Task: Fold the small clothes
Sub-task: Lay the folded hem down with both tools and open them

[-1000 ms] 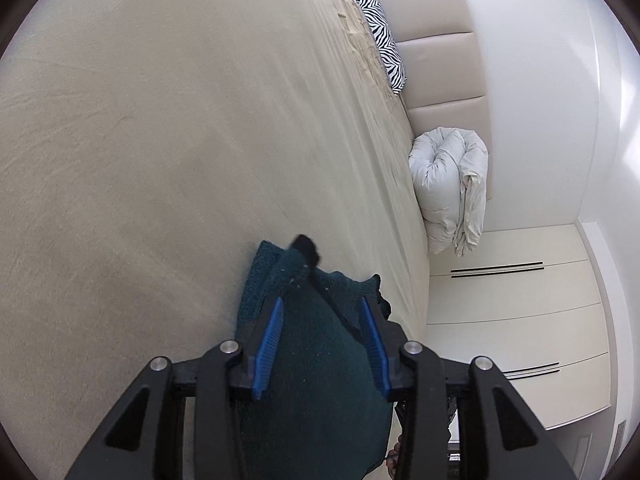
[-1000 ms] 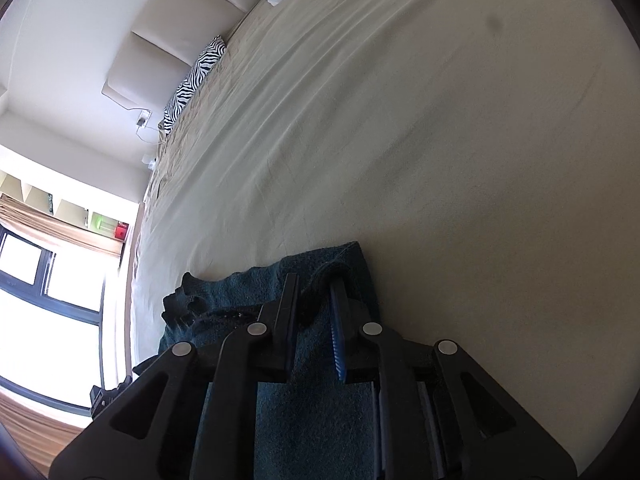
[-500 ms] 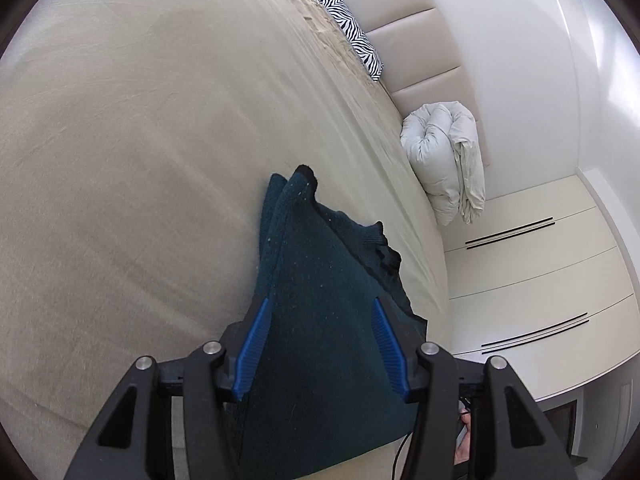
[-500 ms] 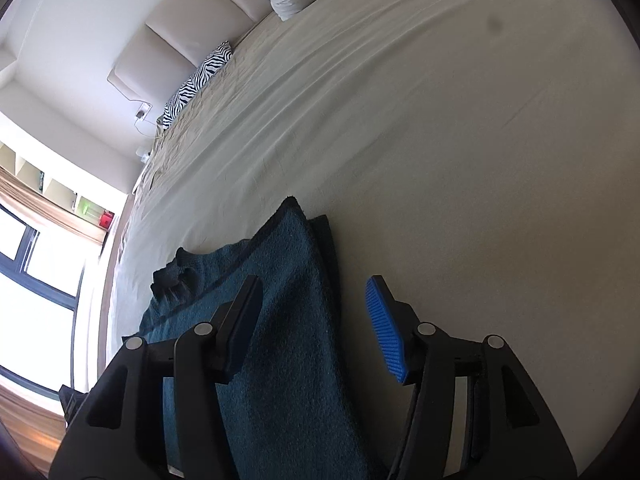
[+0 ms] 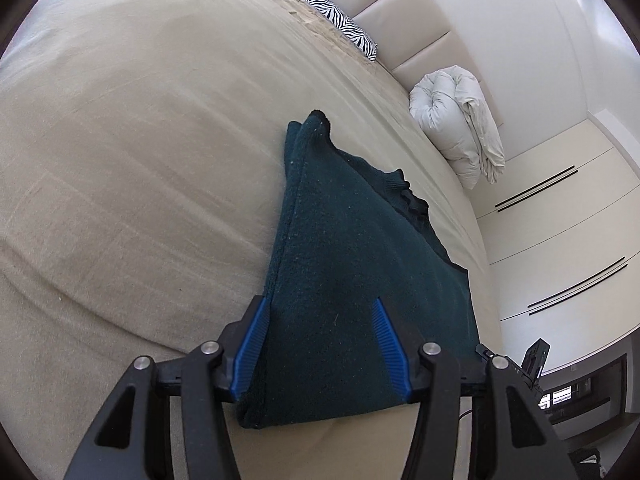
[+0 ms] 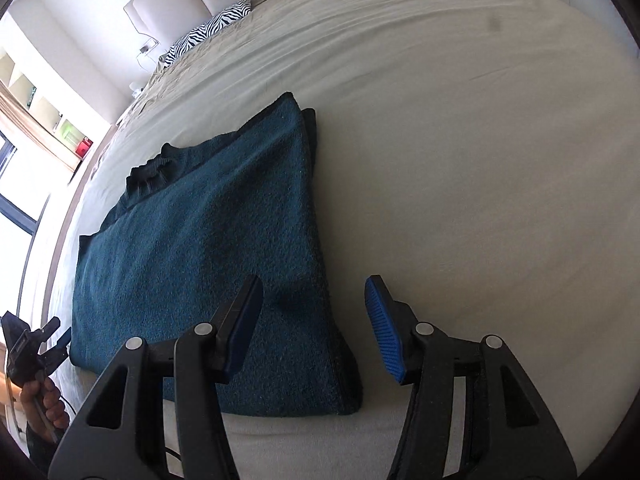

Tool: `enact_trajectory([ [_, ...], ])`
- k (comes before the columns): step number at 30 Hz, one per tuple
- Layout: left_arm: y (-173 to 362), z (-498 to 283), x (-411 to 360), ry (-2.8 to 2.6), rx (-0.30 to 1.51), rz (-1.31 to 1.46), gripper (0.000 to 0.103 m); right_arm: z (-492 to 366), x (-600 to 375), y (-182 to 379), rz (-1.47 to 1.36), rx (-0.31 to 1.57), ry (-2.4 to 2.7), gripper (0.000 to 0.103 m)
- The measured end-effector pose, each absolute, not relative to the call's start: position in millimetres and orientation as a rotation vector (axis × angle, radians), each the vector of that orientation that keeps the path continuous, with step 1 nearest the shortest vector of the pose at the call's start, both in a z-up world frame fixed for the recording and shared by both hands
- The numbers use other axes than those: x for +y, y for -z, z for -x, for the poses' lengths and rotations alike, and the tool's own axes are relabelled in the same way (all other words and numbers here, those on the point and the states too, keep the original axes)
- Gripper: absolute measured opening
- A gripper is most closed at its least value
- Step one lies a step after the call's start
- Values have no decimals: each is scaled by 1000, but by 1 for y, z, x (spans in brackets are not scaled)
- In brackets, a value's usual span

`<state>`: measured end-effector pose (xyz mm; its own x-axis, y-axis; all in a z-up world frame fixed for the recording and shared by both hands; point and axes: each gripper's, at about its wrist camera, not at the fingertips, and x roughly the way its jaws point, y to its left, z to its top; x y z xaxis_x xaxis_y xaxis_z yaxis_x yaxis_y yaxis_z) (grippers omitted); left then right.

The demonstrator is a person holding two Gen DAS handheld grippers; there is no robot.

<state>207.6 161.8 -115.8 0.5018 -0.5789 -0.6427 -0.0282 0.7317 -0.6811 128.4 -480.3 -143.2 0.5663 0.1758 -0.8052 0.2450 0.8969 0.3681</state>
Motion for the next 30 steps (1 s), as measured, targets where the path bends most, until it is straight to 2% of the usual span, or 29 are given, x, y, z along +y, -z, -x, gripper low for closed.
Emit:
enact_trajectory([
  [3, 114, -204, 160, 355, 997, 655, 55, -119, -479, 140, -463, 950, 40, 50],
  [5, 111, -201, 158, 342, 991, 620, 54, -117, -479, 138, -459, 943, 39, 45],
  [9, 109, -192, 156, 331, 979, 580, 54, -118, -481, 140, -462, 955, 40, 43],
  [10, 108, -189, 155, 326, 974, 567, 54, -117, -481, 140, -458, 955, 41, 36],
  [13, 108, -187, 152, 323, 970, 543, 47, -117, -480, 139, -444, 947, 46, 31],
  [17, 111, -189, 149, 310, 986, 516, 29, -116, -476, 138, -407, 950, 52, 23],
  [19, 111, -188, 149, 299, 980, 501, 18, -115, -475, 137, -398, 948, 51, 12],
  [20, 112, -188, 150, 298, 982, 494, 14, -114, -474, 137, -388, 946, 56, 11],
  [22, 114, -189, 151, 298, 985, 485, 12, -114, -472, 136, -374, 947, 58, 7],
  [30, 111, -186, 148, 299, 979, 446, 8, -107, -476, 134, -405, 934, 64, 5],
])
